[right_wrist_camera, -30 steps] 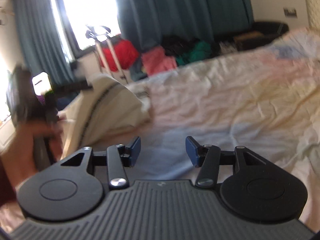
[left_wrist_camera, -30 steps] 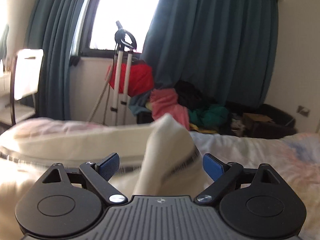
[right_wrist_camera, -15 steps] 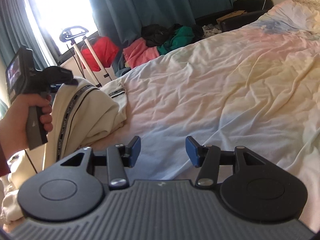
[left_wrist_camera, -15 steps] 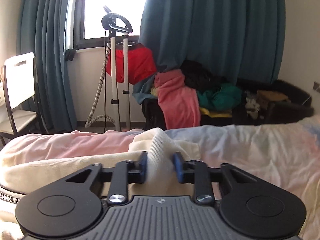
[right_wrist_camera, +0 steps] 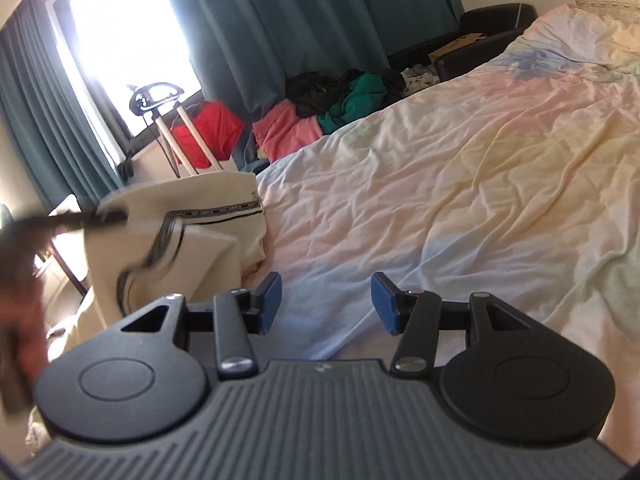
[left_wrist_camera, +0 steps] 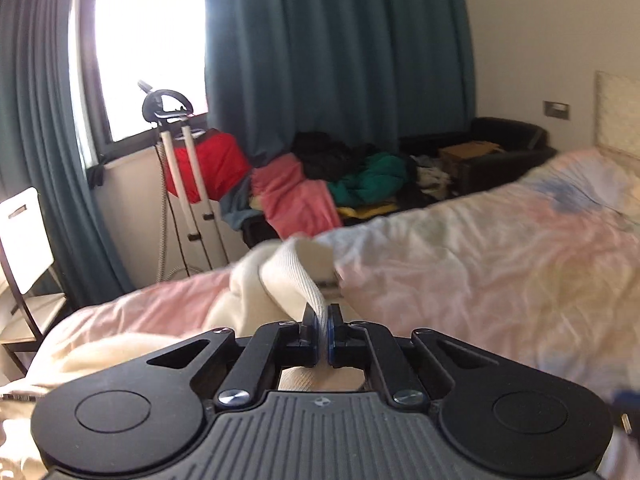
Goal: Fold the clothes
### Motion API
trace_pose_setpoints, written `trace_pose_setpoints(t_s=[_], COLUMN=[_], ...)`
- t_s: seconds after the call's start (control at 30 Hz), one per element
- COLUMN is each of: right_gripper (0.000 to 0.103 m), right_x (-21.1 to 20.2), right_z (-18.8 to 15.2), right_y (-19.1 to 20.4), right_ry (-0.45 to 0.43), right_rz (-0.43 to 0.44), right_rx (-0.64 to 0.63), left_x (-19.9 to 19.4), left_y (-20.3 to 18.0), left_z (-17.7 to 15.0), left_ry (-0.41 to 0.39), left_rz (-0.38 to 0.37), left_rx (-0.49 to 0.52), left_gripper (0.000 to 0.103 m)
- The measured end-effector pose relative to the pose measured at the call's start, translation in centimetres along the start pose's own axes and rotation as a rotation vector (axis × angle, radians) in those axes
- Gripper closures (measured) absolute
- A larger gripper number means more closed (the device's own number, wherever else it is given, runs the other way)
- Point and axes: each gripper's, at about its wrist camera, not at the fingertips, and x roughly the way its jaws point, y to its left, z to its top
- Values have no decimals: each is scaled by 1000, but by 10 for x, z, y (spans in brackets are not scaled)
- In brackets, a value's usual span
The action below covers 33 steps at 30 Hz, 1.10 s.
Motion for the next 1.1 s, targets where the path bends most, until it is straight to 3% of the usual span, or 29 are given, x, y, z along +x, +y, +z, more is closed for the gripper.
trace_pose_setpoints(t_s=[0.1, 0.23, 0.33, 0.53, 0.8, 0.93, 1.1], right_gripper=[50, 50, 50, 50, 50, 50, 50], right_x=[-2, 1, 3, 9, 13, 14, 21], right_z=[2, -1, -7, -17, -24, -26, -27], right_y=[-3, -1, 3, 14, 25, 27, 19], right_ry=[-5, 10, 28, 57, 24, 2, 26], right_rz=[-3, 2, 5, 10, 100, 112, 153], right_rx=[11, -3, -26, -75, -94, -106, -25], left_x=[-23, -25, -19, -18, -26, -35, -49], left_y=[-12, -23, -22, -14, -5, 3, 15], left_z=[-42, -100, -126, -155, -152, -143, -137], left_ry=[59, 165, 211, 157, 103, 87, 67], left_rz=[-56, -102, -117, -131, -134, -164, -180], left_rx=[6, 28, -47, -137, -228, -288, -355], left_gripper=[100, 100, 99, 98, 93, 86, 66])
